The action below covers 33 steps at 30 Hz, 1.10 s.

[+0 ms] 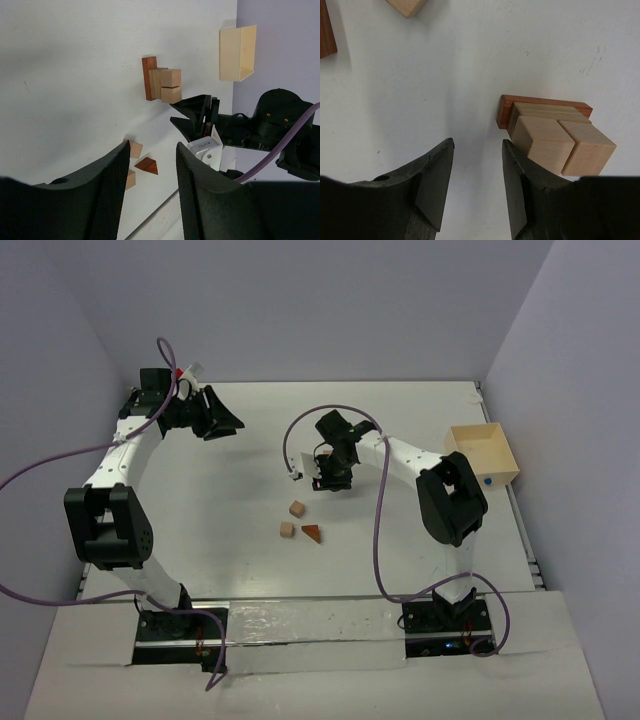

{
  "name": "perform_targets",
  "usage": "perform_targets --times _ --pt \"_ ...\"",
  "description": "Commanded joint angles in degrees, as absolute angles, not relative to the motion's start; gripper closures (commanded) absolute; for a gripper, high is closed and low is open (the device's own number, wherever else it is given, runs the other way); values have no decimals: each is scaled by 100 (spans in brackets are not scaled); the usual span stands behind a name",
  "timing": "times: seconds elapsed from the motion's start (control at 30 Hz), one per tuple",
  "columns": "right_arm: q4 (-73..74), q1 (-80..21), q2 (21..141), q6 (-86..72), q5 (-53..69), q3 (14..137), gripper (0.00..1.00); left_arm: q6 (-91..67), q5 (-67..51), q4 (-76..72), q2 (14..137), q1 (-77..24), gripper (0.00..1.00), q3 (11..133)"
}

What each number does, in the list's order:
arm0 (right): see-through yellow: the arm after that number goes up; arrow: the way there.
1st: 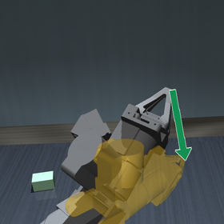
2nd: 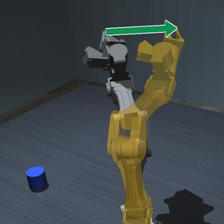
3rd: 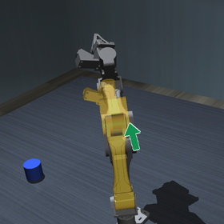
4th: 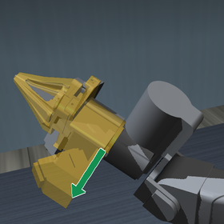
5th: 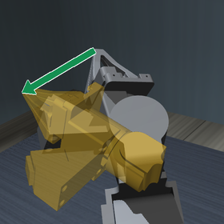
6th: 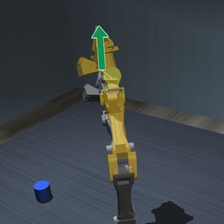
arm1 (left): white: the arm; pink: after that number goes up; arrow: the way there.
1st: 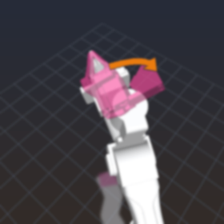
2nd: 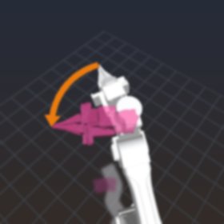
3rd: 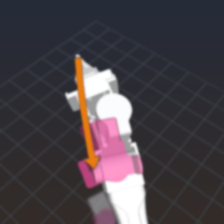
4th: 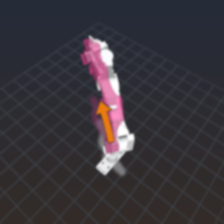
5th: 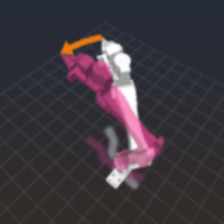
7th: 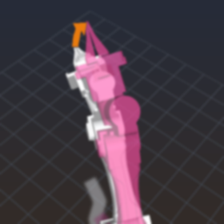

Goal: Build the wood block tower

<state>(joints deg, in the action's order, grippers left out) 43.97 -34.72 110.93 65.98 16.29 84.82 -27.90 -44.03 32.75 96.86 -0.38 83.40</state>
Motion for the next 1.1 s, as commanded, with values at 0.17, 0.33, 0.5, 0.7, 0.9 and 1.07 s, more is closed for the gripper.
perform_targets --times 0.17,0.33,0.5,0.7,0.9,1.07 --pt "4280 -3423 11198 6576 1637 8752 48 -2812 -4570 3059 9670 -9 51 8389" --pt "4298 -3419 11241 6505 1635 8807 47 -2804 -4562 3042 9659 -9 51 8367" --pt "4319 -3410 11250 6503 1626 8807 45 -2809 -4566 3050 9664 -9 51 8372" --pt "4332 -3401 11249 6461 1617 8823 44 -2829 -4588 3032 9677 -9 51 8367" --pt "4351 -3366 11241 6451 1635 8824 44 -2839 -4571 3032 9677 -9 51 8367" --pt "4363 -3362 11220 6469 1661 8794 42 -2839 -4588 3032 9682 -9 51 8367"
